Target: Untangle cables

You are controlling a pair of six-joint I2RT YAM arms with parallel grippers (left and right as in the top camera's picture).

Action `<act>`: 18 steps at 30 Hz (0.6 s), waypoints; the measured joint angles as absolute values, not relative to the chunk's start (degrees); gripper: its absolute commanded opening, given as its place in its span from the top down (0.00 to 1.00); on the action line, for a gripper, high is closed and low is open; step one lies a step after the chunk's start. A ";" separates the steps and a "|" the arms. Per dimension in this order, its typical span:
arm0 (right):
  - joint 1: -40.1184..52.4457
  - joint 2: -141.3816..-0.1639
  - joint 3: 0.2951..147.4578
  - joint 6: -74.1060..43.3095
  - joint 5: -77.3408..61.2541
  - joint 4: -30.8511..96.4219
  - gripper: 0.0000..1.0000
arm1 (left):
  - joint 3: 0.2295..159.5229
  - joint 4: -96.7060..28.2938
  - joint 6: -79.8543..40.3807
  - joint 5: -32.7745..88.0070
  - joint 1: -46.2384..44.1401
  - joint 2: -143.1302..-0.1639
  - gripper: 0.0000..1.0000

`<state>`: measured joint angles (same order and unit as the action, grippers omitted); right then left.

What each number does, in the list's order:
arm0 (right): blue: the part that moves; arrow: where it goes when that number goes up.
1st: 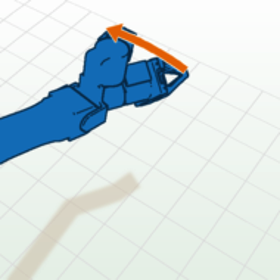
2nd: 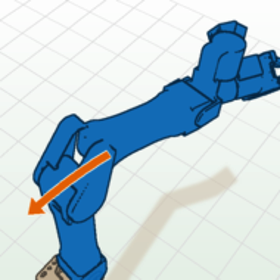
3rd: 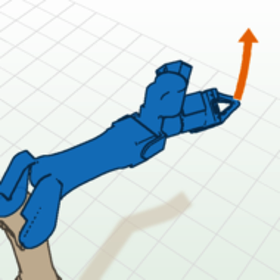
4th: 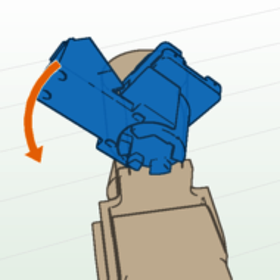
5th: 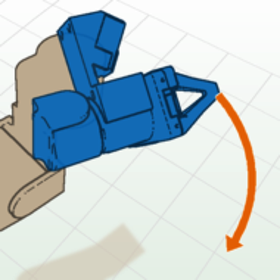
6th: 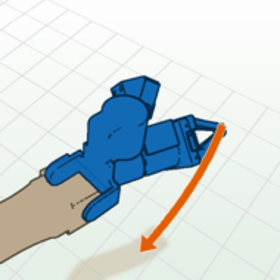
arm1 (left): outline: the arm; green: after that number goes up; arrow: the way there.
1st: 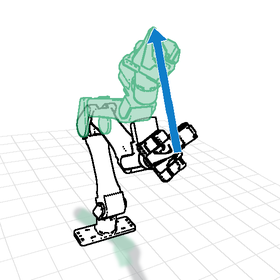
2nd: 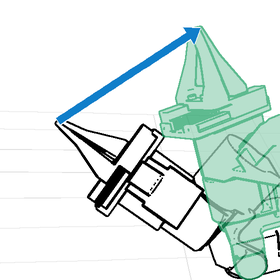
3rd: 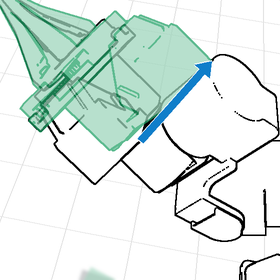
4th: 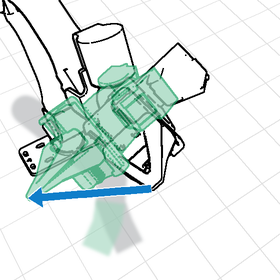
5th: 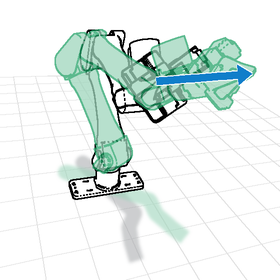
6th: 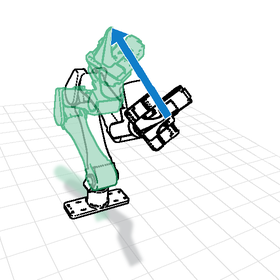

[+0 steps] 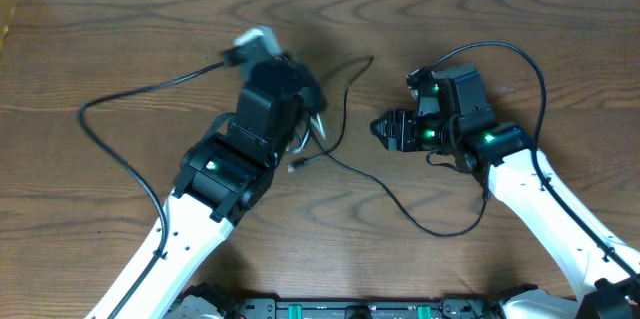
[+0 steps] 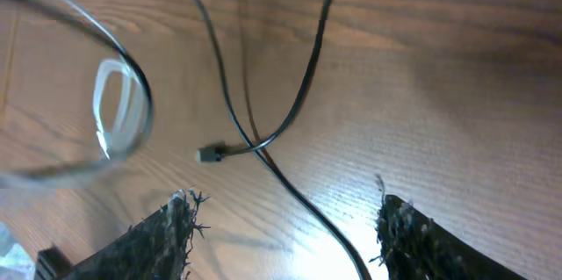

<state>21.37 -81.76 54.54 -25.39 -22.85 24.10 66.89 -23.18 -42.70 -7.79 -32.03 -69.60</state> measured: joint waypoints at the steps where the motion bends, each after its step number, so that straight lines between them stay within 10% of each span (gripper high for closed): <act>1: 21.19 -81.76 54.54 -25.39 -22.98 24.03 0.31 | 66.89 -23.94 -41.08 -6.11 -32.03 -69.60 0.92; 18: 13.23 -81.67 54.54 -17.67 -49.17 15.99 0.30 | 66.89 -27.86 -4.60 30.94 -32.03 -69.60 0.92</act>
<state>13.23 -81.67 54.54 -17.67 -49.17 15.99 66.89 -27.86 -4.60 30.94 -32.03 -69.60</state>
